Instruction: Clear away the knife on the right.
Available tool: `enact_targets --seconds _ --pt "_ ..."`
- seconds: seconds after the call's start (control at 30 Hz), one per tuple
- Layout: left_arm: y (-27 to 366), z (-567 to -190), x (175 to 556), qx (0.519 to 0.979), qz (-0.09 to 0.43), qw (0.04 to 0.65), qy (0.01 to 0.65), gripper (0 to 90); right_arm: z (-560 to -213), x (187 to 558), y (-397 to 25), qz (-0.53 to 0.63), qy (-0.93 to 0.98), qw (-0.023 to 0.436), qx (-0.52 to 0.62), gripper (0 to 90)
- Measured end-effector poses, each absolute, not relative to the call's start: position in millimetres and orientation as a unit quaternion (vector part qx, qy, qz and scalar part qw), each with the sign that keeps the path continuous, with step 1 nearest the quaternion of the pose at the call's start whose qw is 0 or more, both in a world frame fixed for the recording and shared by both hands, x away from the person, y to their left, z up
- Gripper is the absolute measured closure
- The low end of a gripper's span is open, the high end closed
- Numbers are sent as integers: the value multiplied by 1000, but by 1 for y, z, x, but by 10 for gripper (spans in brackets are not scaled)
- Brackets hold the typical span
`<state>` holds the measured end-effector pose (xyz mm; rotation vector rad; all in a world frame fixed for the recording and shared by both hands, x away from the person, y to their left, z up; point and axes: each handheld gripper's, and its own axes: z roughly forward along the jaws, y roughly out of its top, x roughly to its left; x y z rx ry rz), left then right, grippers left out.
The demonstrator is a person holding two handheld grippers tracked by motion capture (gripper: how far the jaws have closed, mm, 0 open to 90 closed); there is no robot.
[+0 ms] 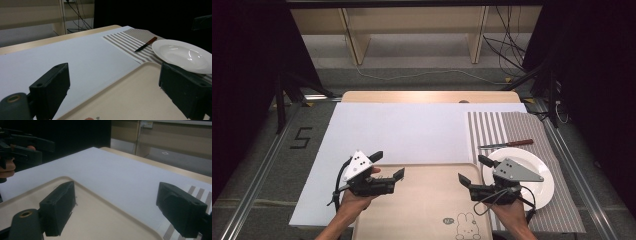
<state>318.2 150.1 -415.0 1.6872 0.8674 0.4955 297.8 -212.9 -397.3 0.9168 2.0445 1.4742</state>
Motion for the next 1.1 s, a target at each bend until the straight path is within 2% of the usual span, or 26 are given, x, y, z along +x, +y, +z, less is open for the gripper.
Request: enact_targets --seconds 0.47,0.9,1.1 --pt "150 -415 318 716 211 556 367 99 -394 301 -218 528 738 250 338 173" --pt "150 -415 318 715 213 555 369 99 -382 314 -234 501 736 302 341 197" --pt "150 -415 319 715 214 554 369 99 -381 330 -243 487 747 286 351 194"
